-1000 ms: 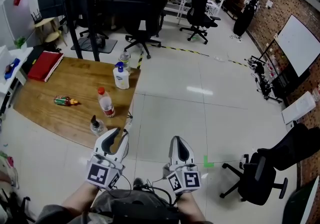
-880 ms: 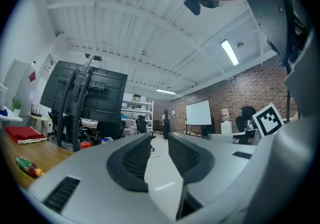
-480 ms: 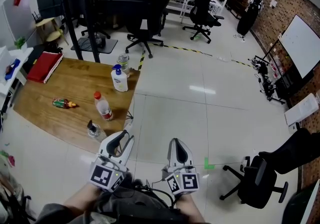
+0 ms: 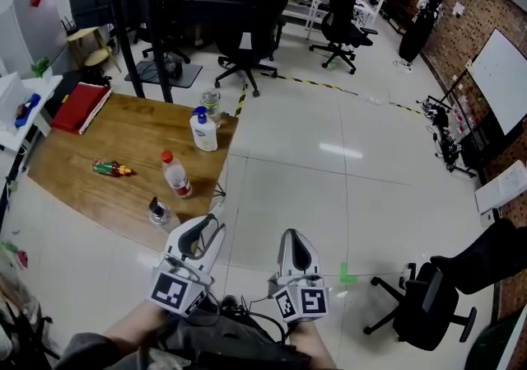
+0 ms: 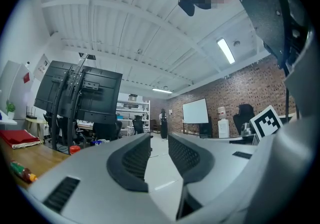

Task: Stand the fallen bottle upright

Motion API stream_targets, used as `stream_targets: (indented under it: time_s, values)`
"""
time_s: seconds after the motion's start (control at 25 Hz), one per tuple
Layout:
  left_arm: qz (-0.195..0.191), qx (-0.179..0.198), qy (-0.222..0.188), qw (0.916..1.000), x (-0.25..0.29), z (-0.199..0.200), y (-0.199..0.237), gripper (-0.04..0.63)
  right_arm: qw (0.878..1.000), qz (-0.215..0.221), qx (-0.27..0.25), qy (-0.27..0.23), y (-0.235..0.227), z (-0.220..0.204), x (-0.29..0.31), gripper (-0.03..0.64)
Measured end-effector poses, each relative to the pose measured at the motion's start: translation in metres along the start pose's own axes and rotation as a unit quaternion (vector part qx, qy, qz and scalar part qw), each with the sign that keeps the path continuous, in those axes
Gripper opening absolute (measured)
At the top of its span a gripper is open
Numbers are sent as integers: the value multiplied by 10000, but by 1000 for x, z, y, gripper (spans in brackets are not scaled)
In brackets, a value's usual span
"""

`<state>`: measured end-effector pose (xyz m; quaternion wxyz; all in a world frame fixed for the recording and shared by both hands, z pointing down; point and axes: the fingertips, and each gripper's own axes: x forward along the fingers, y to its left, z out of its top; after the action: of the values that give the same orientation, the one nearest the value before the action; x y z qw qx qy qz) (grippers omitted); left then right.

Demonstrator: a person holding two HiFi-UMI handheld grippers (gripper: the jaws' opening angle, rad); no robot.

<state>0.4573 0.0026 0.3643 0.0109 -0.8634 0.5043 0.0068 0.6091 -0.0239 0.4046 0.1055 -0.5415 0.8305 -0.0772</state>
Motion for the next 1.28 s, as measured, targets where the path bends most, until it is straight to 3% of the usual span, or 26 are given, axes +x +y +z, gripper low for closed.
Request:
stream_targets:
  time_s: [0.28, 0.48, 0.76, 1.0, 1.28]
  values:
    - [318, 161, -184, 9992, -13, 21, 23, 123, 9980, 451, -437, 33, 36, 4, 7, 12]
    - [661, 285, -341, 9968, -36, 31, 74, 123, 9976, 565, -392, -104, 73, 0, 31, 12]
    - [892, 385, -383, 9945, -94, 34, 212, 123, 9971, 392, -374, -535, 166, 5, 93, 12]
    - [758, 253, -218, 9966, -134, 7, 361, 123, 9932, 44, -608, -989, 270, 7, 163, 12]
    - [687, 265, -109, 9972, -207, -15, 503, 123, 9881, 22, -956, -1203, 414, -9, 218, 12]
